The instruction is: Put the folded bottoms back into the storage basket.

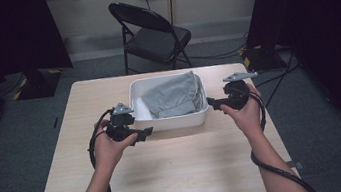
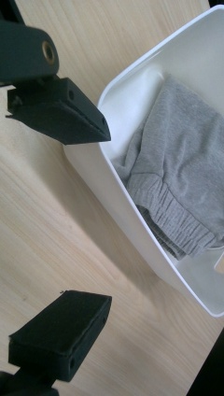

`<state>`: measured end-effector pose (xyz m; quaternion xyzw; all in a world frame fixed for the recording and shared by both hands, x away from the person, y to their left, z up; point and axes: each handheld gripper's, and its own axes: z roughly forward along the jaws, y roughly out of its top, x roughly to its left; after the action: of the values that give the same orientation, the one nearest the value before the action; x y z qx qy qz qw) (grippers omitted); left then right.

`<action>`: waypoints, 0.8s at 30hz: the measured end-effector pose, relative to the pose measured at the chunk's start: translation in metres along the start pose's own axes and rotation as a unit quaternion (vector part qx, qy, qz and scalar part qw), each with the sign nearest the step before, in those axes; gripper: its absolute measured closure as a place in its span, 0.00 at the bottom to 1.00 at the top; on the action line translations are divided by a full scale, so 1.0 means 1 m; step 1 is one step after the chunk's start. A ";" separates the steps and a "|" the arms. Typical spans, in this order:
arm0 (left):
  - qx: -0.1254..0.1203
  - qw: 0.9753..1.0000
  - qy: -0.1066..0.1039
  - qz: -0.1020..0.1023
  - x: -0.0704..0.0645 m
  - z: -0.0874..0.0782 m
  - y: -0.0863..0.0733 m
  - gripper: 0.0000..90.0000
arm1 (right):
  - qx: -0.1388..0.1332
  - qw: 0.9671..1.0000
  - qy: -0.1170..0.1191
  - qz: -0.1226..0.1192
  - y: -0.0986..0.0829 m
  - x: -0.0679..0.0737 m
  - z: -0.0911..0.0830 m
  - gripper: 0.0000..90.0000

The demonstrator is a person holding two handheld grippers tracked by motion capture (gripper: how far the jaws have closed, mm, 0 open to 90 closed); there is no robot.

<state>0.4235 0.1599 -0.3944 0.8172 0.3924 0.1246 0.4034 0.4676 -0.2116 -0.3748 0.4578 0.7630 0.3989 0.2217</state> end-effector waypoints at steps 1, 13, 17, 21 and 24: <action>0.000 1.000 0.001 0.002 0.000 0.000 0.000 0.19 | 0.001 1.000 -0.001 -0.001 -0.001 -0.001 -0.001 0.22; 0.000 1.000 0.001 -0.008 -0.004 -0.008 -0.014 0.19 | 0.002 1.000 0.009 0.002 -0.016 -0.001 -0.007 0.21; 0.001 1.000 0.004 -0.009 -0.003 -0.012 -0.019 0.19 | 0.001 1.000 0.012 0.005 -0.021 -0.002 -0.011 0.21; 0.001 1.000 0.005 -0.013 -0.001 -0.014 -0.023 0.19 | -0.002 1.000 0.012 0.003 -0.024 -0.004 -0.015 0.20; 0.003 1.000 0.005 -0.012 0.000 -0.015 -0.026 0.19 | -0.003 1.000 0.013 0.003 -0.026 -0.004 -0.017 0.20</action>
<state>0.4020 0.1778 -0.4043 0.8128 0.4050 0.1229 0.4004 0.4443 -0.2289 -0.3859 0.4546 0.7631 0.4078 0.2116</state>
